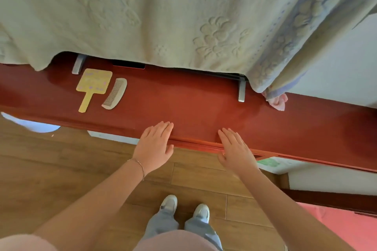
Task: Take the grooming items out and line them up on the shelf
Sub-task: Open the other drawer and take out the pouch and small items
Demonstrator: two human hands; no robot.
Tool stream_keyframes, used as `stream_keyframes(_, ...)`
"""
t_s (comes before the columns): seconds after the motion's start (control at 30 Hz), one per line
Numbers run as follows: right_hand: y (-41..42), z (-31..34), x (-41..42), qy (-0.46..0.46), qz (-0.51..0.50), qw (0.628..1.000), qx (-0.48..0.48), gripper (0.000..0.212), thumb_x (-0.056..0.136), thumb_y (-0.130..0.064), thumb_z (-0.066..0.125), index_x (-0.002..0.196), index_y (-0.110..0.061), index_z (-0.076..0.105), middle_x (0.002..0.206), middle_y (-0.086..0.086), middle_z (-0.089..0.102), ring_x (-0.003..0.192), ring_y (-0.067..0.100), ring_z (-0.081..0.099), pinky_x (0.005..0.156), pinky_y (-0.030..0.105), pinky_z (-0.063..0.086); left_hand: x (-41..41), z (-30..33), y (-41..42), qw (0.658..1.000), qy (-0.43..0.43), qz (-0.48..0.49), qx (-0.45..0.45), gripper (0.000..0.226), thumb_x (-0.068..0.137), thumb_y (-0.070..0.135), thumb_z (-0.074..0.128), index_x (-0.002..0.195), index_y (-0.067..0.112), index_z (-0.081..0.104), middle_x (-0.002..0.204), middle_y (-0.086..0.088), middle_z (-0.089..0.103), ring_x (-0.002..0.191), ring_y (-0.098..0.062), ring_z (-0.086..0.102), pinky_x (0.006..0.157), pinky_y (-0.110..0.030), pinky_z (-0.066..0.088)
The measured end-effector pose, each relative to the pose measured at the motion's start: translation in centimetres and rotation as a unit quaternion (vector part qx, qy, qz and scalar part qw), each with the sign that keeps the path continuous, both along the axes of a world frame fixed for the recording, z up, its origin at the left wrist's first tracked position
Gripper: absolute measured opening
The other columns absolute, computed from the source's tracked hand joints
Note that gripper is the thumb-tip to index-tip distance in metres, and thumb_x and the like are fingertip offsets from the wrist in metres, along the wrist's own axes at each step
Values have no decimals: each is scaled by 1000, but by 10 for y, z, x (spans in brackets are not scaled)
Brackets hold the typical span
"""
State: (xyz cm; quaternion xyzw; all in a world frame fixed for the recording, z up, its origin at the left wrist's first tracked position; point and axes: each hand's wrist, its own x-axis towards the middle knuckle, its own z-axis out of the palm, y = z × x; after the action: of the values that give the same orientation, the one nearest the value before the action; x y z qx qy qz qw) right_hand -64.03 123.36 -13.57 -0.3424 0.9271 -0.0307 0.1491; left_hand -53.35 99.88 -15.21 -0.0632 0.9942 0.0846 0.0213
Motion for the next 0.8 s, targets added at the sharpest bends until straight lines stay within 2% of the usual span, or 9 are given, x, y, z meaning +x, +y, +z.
stream_keyframes(0.07, 5, 1, 1, -1, -1, 996, -90, 58, 92, -19, 45, 146, -14, 26, 153, 1, 27, 143, 16, 18, 114, 24, 6, 4, 0, 11, 998, 11, 35, 46, 57, 87, 31, 54, 137, 10, 39, 140, -5, 45, 131, -20, 40, 106, -37, 34)
stream_keyframes(0.17, 18, 5, 13, -59, -35, 965, -253, 51, 83, -3, 57, 132, -16, 51, 131, -6, 52, 124, 5, 42, 103, 14, 27, 14, 6, 34, 970, 50, 110, 213, 46, 91, 25, 50, 135, 15, 42, 136, 7, 45, 126, -8, 40, 104, -25, 31)
stream_keyframes(0.27, 33, -1, 30, -283, -225, 873, -327, 36, 86, -2, 53, 108, -28, 66, 108, -13, 66, 98, 5, 59, 83, 15, 43, 23, 2, 59, 875, 52, 262, 403, 31, 94, 22, 46, 125, 22, 53, 121, 12, 55, 110, -1, 50, 95, -23, 40)
stream_keyframes(0.33, 39, -20, 33, -419, -388, 744, -347, 27, 89, -1, 49, 98, -16, 69, 97, 3, 71, 96, 23, 63, 83, 26, 48, 22, -14, 68, 764, 40, 389, 512, 26, 96, 20, 42, 116, 19, 58, 111, 3, 63, 101, -8, 57, 91, -30, 44)
stream_keyframes(0.47, 43, -65, 19, -527, -588, 484, -377, 25, 94, -6, 41, 111, 1, 57, 100, 18, 65, 97, 30, 59, 82, 32, 48, 6, -56, 59, 414, 0, 536, 736, 39, 101, 21, 27, 130, 3, 46, 125, -11, 56, 116, -22, 51, 103, -36, 37)
stream_keyframes(0.53, 39, -84, 7, -527, -632, 403, -400, 25, 96, -8, 38, 117, -2, 49, 102, 16, 62, 99, 29, 57, 87, 34, 46, -4, -76, 49, 323, -5, 562, 761, 46, 101, 29, 22, 135, 2, 38, 136, -13, 47, 128, -24, 42, 109, -36, 31)
stream_keyframes(0.6, 31, -101, -6, -513, -663, 353, -416, 20, 97, -8, 37, 113, -4, 48, 107, 15, 58, 100, 28, 55, 91, 35, 43, -15, -92, 41, 281, 10, 587, 759, 51, 101, 34, 20, 138, 2, 33, 142, -15, 41, 130, -26, 39, 110, -36, 30)
stream_keyframes(0.67, 22, -113, -18, -492, -683, 332, -426, 15, 96, -7, 37, 94, -6, 52, 104, 14, 54, 88, 25, 56, 80, 31, 45, -26, -103, 36, 248, 32, 602, 758, 54, 100, 37, 19, 141, 3, 28, 144, -16, 37, 131, -28, 38, 110, -38, 30)
stream_keyframes(0.8, 13, -126, -27, -452, -703, 303, -458, 26, 90, 0, 34, 69, -9, 47, 71, 8, 53, 66, 19, 48, 63, 25, 41, -44, -109, 31, 209, 71, 599, 769, 55, 99, 39, 20, 141, 4, 28, 147, -14, 33, 134, -26, 33, 113, -39, 25)
